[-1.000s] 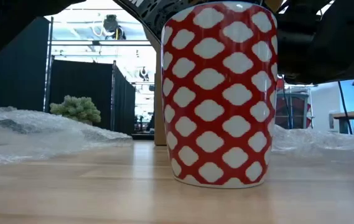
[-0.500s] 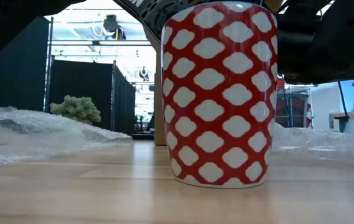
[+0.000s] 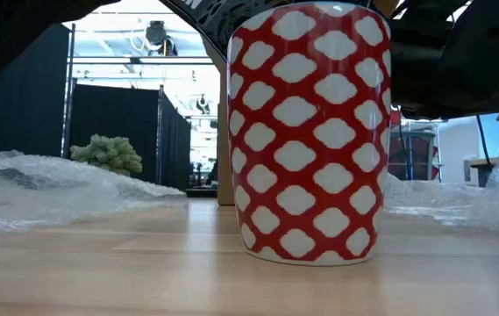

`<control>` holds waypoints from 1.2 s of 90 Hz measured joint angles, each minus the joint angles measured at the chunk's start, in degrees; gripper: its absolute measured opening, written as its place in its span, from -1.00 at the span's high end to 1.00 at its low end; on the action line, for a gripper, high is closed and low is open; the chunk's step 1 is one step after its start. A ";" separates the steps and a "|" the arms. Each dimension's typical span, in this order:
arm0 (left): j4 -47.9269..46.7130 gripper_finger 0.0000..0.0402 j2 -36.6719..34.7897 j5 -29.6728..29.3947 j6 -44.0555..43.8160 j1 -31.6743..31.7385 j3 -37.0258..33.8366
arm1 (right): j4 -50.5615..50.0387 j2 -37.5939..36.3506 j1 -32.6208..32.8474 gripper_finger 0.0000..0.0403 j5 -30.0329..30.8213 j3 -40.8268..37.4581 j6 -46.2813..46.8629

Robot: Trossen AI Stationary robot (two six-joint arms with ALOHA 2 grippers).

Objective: Wrap mug
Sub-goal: Wrap the yellow mug with the bubble wrap

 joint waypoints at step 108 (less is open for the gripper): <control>-9.69 1.00 0.02 -0.02 0.05 1.95 0.00 | 5.23 0.06 -0.07 0.93 -0.97 2.86 -14.24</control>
